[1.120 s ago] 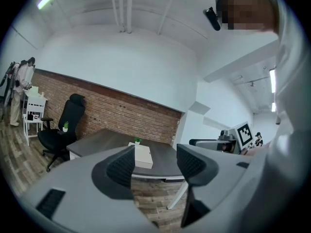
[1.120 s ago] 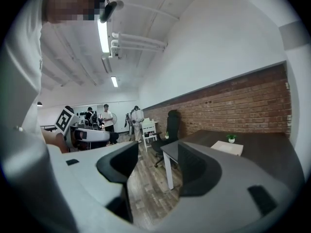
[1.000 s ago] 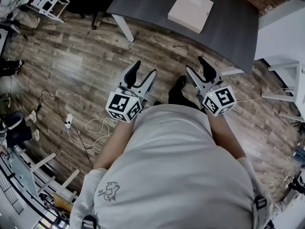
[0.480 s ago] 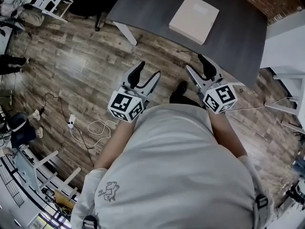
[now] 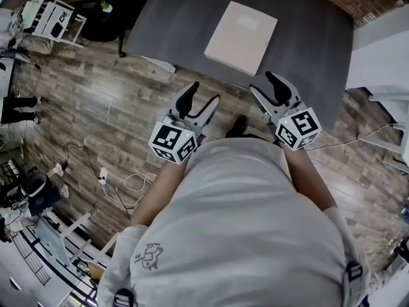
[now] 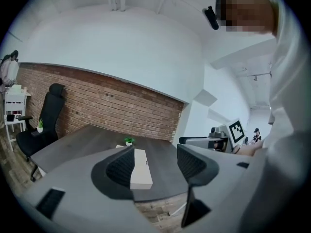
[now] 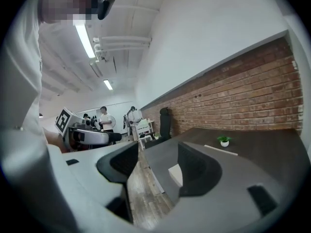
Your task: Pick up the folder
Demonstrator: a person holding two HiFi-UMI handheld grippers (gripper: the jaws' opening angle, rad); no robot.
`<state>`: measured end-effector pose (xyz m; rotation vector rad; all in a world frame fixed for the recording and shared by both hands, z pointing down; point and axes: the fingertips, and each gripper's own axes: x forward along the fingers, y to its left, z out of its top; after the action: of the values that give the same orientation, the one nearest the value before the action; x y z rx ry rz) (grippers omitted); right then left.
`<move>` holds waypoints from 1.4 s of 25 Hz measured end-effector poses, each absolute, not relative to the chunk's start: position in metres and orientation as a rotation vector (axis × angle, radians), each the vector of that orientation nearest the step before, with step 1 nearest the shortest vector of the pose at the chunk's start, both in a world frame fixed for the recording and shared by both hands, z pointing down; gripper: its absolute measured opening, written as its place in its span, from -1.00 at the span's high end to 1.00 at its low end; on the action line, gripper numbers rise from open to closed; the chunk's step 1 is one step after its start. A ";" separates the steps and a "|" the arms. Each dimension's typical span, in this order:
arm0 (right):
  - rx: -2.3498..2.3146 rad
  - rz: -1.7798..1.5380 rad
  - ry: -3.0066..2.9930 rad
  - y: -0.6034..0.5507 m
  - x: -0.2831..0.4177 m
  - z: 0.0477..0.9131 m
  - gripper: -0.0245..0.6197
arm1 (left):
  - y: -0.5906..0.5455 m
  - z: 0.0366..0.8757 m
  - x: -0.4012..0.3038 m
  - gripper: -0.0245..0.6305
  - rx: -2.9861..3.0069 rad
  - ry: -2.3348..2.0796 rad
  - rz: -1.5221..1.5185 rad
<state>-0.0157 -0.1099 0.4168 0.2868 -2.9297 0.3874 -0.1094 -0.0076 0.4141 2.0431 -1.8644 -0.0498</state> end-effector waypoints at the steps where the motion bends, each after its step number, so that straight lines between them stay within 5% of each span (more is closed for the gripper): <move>1: 0.296 0.393 -2.925 -0.120 -0.011 0.419 0.12 | -0.020 0.415 -0.105 0.09 2.053 -1.849 -0.046; 21: 0.610 0.543 -2.873 -0.213 0.067 0.434 0.12 | -0.143 0.423 -0.052 0.09 2.220 -1.596 0.003; 35: 0.789 0.591 -2.808 -0.275 0.040 0.444 0.12 | -0.227 0.433 -0.094 0.08 2.296 -1.435 0.063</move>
<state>0.0399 -0.2751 0.4437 0.7888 -2.8085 0.5911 -0.0938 -0.2273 0.4333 2.2957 -1.4348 0.0634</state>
